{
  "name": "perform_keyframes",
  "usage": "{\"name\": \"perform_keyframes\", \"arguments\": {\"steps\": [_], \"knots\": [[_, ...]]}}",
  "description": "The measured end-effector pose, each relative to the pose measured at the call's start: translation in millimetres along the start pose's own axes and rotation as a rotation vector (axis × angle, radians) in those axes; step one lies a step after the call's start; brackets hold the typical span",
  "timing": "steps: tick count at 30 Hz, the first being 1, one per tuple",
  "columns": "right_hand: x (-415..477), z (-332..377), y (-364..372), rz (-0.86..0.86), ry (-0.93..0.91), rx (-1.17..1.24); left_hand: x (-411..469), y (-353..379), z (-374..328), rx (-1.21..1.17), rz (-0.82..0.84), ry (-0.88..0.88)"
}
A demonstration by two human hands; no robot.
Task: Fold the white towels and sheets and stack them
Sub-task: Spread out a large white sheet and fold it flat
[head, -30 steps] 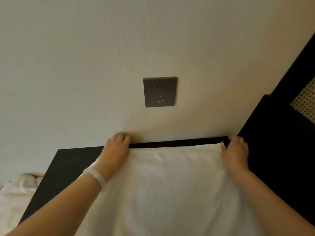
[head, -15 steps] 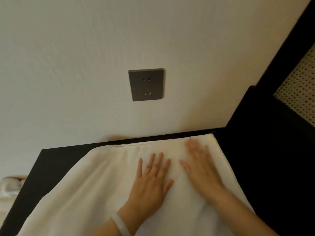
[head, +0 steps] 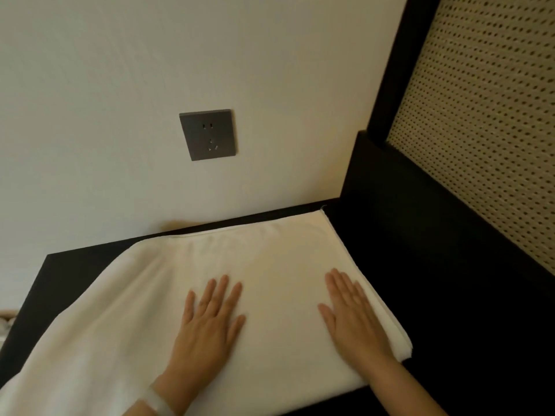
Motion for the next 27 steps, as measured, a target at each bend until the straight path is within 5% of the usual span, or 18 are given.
{"name": "perform_keyframes", "arguments": {"steps": [11, 13, 16, 19, 27], "knots": [[-24, -68, -31, 0.108, 0.189, -0.13, -30, -7, -38, 0.059, 0.084, 0.098], [-16, -44, -36, 0.079, 0.239, -0.178, -48, -8, -36, 0.043, 0.082, 0.046], [-3, 42, -17, -0.015, -0.069, -0.119, -69, -5, -25, 0.046, 0.09, 0.011], [-11, 98, 18, 0.092, -0.283, -0.128, -79, -4, -4, 0.02, 0.15, -0.026], [-6, 117, 23, 0.143, -0.01, -0.188, -110, -30, 85, 0.059, -0.024, -0.09]]}}
Point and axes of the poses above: each hand's wrist, its own x-axis towards the middle knuckle, its own y-axis out of the palm, z = x × y, the point moved 2 cm from there along x, towards the middle knuckle, and after that the axes turned 4 degrees about -y, right-handed, at the moved point
